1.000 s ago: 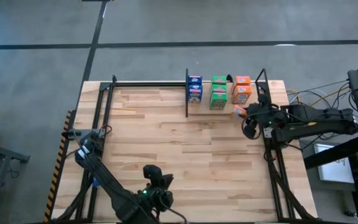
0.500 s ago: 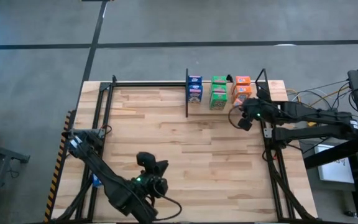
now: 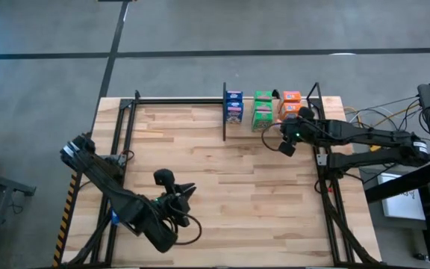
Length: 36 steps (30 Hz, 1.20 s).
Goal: Stack cereal on shelf
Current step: Put the orange cereal box on the shelf aligned with the other orange cereal box on the shelf
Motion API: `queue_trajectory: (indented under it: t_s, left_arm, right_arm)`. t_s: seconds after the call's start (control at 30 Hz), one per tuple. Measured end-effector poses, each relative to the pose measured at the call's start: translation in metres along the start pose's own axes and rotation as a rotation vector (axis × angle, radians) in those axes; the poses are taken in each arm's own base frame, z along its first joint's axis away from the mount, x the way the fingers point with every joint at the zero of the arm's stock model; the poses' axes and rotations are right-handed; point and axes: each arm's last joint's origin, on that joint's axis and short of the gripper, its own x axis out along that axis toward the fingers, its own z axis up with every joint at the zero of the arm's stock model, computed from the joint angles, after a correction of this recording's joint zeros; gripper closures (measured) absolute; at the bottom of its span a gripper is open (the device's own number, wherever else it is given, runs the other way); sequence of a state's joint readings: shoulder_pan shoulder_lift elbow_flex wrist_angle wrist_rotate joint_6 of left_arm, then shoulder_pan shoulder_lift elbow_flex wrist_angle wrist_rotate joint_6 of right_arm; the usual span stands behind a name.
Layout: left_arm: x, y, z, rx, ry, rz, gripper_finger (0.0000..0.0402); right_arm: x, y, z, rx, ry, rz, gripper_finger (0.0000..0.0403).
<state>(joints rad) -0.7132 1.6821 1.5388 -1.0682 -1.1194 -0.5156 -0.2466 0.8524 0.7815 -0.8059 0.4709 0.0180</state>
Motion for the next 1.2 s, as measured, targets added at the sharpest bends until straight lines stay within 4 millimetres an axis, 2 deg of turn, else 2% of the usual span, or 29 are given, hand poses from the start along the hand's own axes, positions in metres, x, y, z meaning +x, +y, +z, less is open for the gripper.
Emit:
queue_trajectory:
  t_s: [0.37,0.83,1.2]
  left_arm:
    - [0.002,-0.001,-0.006,-0.047,-0.024,-0.014,0.0361]
    - [0.002,-0.003,-0.005,-0.061,-0.03,-0.017,0.0361]
    - [0.002,-0.004,-0.003,-0.085,-0.04,-0.023,0.0361]
  right_arm:
    - [0.011,-0.004,0.003,-0.032,0.032,-0.026,0.0266]
    - [0.012,-0.003,0.004,-0.057,0.032,-0.029,0.0214]
    - [0.006,-0.009,0.009,-0.054,0.029,-0.058,0.0202]
